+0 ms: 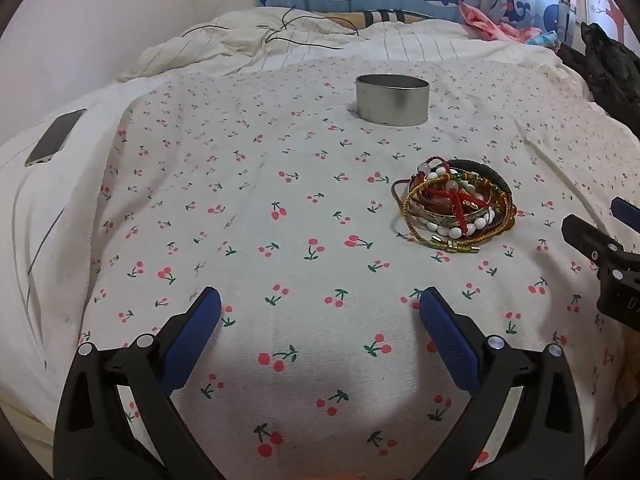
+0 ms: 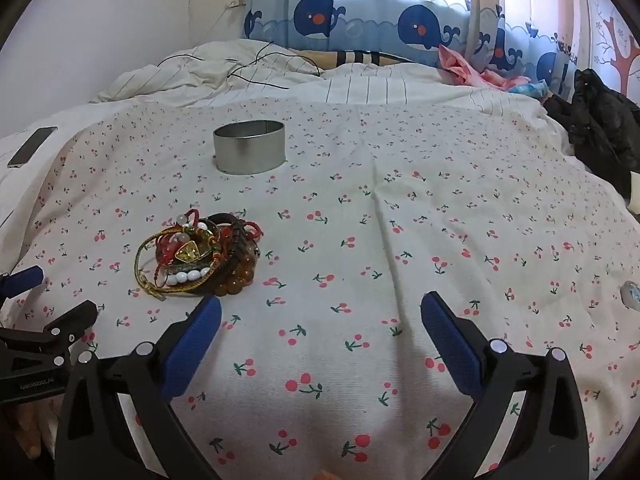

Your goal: Organize jewelry

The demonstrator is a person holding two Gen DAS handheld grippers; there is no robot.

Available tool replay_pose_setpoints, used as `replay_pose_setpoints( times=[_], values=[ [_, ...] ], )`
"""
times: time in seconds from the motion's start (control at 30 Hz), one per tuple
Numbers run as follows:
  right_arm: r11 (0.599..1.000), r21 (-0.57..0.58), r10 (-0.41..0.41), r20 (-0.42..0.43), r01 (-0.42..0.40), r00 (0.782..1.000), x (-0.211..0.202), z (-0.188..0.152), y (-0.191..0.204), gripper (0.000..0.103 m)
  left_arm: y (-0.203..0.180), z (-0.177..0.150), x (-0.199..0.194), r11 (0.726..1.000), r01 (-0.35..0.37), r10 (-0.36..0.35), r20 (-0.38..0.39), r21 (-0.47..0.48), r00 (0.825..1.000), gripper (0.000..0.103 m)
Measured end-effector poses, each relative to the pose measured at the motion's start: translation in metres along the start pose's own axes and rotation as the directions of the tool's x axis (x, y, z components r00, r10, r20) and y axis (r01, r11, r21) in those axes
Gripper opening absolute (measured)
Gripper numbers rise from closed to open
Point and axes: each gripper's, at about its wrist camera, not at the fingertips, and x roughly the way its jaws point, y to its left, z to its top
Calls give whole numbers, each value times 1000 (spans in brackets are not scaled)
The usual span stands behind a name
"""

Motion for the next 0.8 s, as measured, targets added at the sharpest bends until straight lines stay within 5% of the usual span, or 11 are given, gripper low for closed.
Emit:
replay_pose_setpoints(
  times=[0.8],
  values=[
    [1000,-17,-4,10,4,1000,-5,2,6,96,-3,3,3,1000,24,-24,-30,-14,999,96]
  ],
)
